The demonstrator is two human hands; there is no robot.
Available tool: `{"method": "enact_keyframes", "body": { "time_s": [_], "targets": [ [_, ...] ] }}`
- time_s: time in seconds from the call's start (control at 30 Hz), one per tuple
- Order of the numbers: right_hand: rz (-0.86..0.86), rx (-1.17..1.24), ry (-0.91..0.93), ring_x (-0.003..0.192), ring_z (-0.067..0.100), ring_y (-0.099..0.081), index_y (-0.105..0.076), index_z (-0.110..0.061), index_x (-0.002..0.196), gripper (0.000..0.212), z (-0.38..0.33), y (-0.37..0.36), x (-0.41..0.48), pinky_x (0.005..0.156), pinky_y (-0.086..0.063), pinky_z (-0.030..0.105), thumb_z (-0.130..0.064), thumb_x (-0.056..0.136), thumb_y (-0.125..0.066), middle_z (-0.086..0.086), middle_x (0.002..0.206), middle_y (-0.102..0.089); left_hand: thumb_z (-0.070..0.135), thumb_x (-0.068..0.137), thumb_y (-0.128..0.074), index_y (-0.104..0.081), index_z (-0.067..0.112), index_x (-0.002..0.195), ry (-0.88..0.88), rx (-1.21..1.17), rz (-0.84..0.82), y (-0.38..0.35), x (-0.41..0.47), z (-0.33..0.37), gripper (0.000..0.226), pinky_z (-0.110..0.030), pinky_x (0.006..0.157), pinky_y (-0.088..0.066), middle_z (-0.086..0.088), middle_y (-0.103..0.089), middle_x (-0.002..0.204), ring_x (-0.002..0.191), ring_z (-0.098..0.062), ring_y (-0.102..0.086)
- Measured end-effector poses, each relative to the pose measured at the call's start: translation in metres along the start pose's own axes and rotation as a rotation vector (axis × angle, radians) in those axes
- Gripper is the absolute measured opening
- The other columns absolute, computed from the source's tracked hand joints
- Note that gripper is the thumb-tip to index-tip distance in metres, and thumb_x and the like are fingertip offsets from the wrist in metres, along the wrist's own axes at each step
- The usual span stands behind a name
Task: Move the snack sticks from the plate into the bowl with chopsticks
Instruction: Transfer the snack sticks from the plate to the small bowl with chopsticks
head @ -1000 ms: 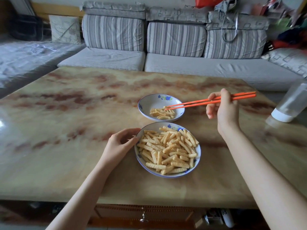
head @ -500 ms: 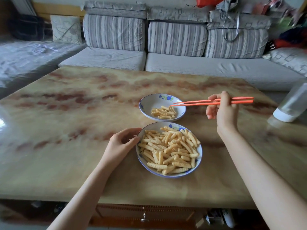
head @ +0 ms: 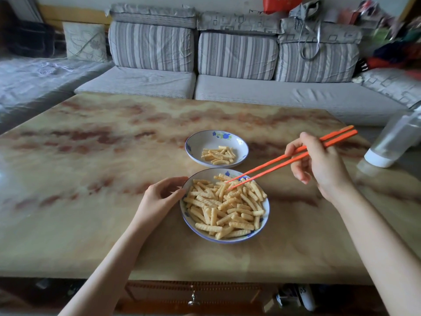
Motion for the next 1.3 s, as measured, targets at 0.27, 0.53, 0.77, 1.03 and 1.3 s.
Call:
{"method": "enact_keyframes", "body": {
  "time_s": [0.27, 0.53, 0.77, 1.03, 1.3],
  "targets": [
    [-0.058, -0.017, 0.013, 0.029, 0.017, -0.031, -0.056, -0.004, 0.069, 0.048, 0.002, -0.016, -0.002, 0.034, -0.025, 0.019, -0.021, 0.104, -0.028, 0.007, 0.033, -0.041, 0.036, 0.072, -0.061, -0.073, 0.027, 0.106, 0.002, 0.021, 0.004, 0.001, 0.0, -0.001, 0.037, -0.027, 0.09, -0.053, 0.014, -0.074, 0.099, 0.096, -0.009, -0.068],
    [0.096, 0.107, 0.009, 0.028, 0.018, -0.033, -0.053, -0.007, 0.065, 0.047, 0.01, -0.003, 0.003, 0.035, -0.024, 0.018, -0.023, 0.103, -0.031, 0.005, 0.033, -0.041, 0.029, 0.075, -0.06, -0.073, 0.028, 0.104, 0.005, 0.008, 0.005, 0.0, -0.002, 0.002, 0.032, -0.025, 0.089, -0.053, 0.014, -0.074, 0.098, 0.096, -0.008, -0.068],
    [0.331, 0.228, -0.016, 0.029, 0.017, -0.036, -0.052, -0.009, 0.065, 0.042, 0.02, 0.004, 0.022, 0.036, -0.026, 0.02, -0.023, 0.1, -0.032, 0.002, 0.034, -0.045, 0.029, 0.075, -0.06, -0.073, 0.029, 0.104, 0.01, 0.005, 0.003, 0.0, -0.002, 0.001, 0.032, -0.021, 0.088, -0.052, 0.014, -0.074, 0.098, 0.096, -0.008, -0.068],
    [0.357, 0.181, -0.027, 0.028, 0.013, -0.039, -0.054, -0.009, 0.068, 0.044, 0.035, -0.022, 0.035, 0.034, -0.029, 0.017, -0.023, 0.102, -0.03, 0.001, 0.034, -0.049, 0.041, 0.07, -0.06, -0.073, 0.032, 0.103, 0.001, 0.008, -0.006, 0.0, -0.002, 0.002, 0.036, -0.022, 0.088, -0.053, 0.016, -0.074, 0.099, 0.095, -0.007, -0.068],
    [0.295, 0.144, -0.015, 0.028, 0.015, -0.037, -0.053, -0.009, 0.067, 0.044, 0.025, -0.008, 0.019, 0.035, -0.027, 0.017, -0.024, 0.102, -0.032, 0.001, 0.035, -0.048, 0.034, 0.073, -0.061, -0.073, 0.03, 0.103, 0.021, 0.002, 0.001, 0.001, -0.001, -0.001, 0.033, -0.025, 0.089, -0.053, 0.011, -0.074, 0.098, 0.096, -0.01, -0.069]
  ]
}}
Point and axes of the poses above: each hand's wrist, its own x-axis towards the middle knuckle, its own y-axis out of the back of the hand, z = x × y, the point moved 7 cm from there along x, towards the middle knuckle
